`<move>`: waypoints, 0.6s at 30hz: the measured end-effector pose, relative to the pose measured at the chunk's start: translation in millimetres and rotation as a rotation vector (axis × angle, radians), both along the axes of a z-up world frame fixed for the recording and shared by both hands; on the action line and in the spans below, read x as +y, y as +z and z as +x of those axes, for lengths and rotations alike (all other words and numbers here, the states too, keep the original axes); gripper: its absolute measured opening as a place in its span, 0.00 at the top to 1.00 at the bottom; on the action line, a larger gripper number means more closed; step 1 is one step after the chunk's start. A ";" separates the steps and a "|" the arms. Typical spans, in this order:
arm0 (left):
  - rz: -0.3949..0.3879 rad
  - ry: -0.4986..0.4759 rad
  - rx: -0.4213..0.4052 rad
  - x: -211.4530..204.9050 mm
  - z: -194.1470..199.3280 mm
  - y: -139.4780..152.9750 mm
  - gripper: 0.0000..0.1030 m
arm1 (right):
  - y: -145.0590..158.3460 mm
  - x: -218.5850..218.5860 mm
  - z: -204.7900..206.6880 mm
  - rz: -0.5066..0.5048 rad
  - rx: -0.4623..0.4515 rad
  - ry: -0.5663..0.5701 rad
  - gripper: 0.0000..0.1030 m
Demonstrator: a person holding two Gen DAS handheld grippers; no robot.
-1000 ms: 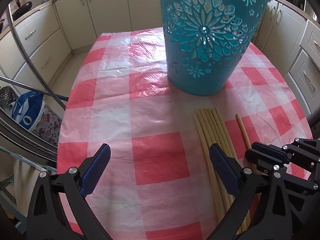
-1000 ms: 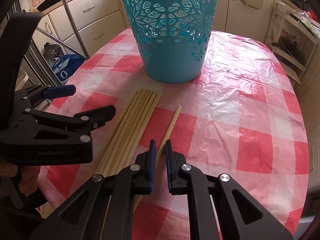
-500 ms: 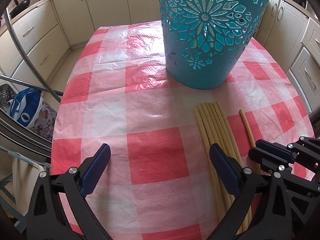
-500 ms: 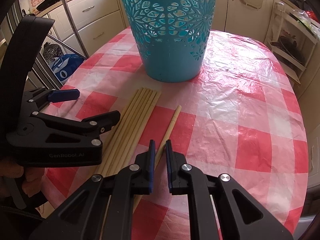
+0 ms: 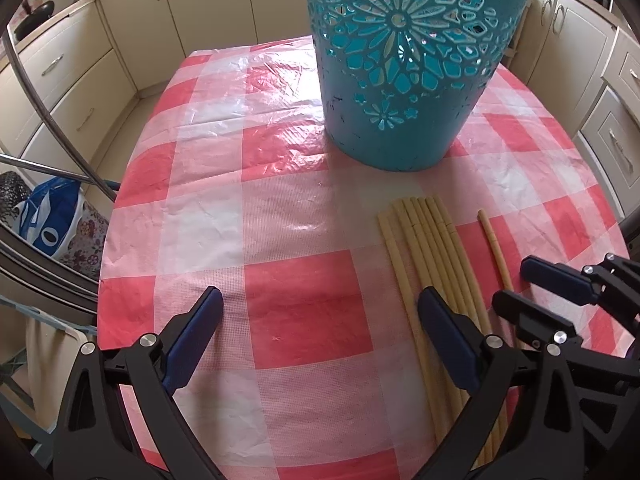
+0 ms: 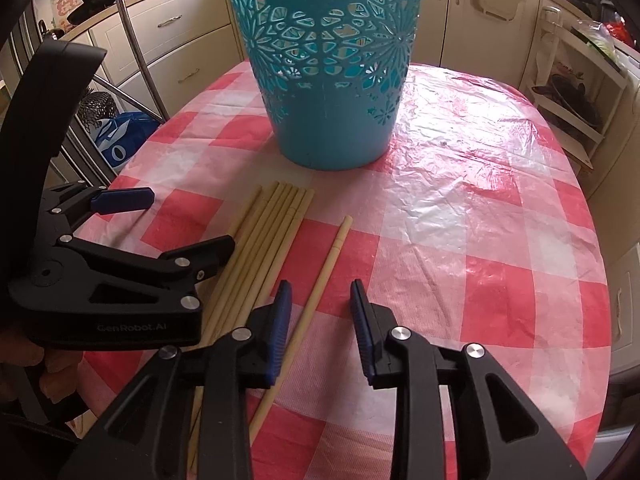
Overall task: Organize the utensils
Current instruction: 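Close the left tool on another chopstick from the bundle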
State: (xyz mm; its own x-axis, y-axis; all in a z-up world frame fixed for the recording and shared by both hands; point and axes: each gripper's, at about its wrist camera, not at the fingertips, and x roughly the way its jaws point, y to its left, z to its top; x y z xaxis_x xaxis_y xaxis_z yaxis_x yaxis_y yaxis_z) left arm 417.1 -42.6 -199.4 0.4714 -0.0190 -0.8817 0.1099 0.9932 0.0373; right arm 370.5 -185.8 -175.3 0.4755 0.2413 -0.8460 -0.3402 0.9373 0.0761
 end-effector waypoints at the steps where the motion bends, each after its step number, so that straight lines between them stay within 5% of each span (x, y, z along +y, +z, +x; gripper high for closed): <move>1: 0.004 -0.002 0.000 -0.4 -0.2 -0.2 0.09 | 0.0 0.0 0.0 -0.001 -0.001 0.001 0.70; 7: -0.002 -0.019 -0.021 -2.8 -1.4 2.4 0.23 | -0.2 1.3 -0.3 -0.013 -0.007 0.018 0.76; 13: -0.030 -0.094 -0.042 -10.4 -2.1 8.6 0.76 | 0.1 0.8 2.4 -0.034 0.009 0.045 0.90; 18: -0.041 -0.107 -0.024 -9.4 1.2 9.3 0.79 | 0.3 -10.1 11.2 0.010 0.037 0.003 0.90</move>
